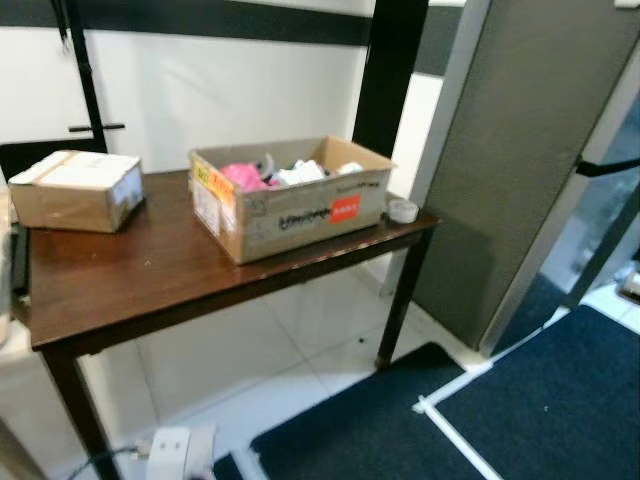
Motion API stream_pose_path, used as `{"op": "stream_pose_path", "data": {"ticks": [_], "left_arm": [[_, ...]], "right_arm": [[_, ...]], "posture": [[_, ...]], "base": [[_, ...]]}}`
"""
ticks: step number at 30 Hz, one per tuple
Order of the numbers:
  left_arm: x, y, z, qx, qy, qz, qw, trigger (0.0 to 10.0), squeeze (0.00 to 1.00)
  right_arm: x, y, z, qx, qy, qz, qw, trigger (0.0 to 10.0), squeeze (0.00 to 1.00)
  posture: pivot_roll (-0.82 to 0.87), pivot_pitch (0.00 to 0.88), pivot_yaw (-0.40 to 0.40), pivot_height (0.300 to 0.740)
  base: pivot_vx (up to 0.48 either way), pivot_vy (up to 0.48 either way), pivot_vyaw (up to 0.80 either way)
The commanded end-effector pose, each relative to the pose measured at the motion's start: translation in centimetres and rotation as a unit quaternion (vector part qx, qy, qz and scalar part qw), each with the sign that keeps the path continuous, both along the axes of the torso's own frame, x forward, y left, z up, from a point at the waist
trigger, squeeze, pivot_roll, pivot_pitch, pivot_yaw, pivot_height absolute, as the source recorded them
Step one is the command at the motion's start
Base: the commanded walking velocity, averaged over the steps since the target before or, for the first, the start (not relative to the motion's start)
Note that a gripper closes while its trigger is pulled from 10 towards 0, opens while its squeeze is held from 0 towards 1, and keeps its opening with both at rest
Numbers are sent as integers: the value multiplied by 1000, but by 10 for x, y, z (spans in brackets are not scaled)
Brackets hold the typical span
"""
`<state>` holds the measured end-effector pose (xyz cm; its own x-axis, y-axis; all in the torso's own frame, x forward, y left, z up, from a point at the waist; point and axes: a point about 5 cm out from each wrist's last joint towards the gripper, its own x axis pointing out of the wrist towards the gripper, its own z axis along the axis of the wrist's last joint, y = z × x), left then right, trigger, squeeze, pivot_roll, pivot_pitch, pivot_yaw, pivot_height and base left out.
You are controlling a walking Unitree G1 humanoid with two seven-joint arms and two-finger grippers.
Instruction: Picking trash to rubbish bin
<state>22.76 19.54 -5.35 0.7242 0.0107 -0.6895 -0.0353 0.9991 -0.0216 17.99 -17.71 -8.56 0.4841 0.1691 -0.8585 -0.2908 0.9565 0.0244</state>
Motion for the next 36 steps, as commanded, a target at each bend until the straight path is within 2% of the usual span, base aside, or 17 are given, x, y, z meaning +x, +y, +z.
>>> {"op": "stream_pose_path", "data": {"ticks": [1, 21, 22, 25, 36], "left_arm": [[-1, -1, -1, 0, 3, -1, 1000, 10000, 0], [1, 0, 0, 0, 2, 0, 1000, 10000, 0], [1, -1, 0, -12, 2, 11, 1000, 10000, 0], [1, -1, -1, -21, 11, 23, 999, 10000, 0], [4, -1, 1, -19, 2, 14, 1000, 10000, 0]], "right_arm": [[-1, -6, 0, -5, 2, -8, 1000, 10000, 0], [-4, -5, -2, -7, 6, -8, 1000, 10000, 0], [-5, -5, -2, -8, 6, -8, 1000, 10000, 0], [-5, -6, -2, -8, 7, -8, 1000, 10000, 0], [-4, -6, -1, -8, 6, -8, 1000, 10000, 0]], "posture": [[37, 22, -39, 740], [33, 27, -34, 740], [33, 27, -34, 740], [34, 28, -34, 740], [35, 33, -33, 740]], "base": [[0, -480, 0], [0, -478, 0], [0, -322, 0], [0, 0, 0], [0, 480, 0]]}}
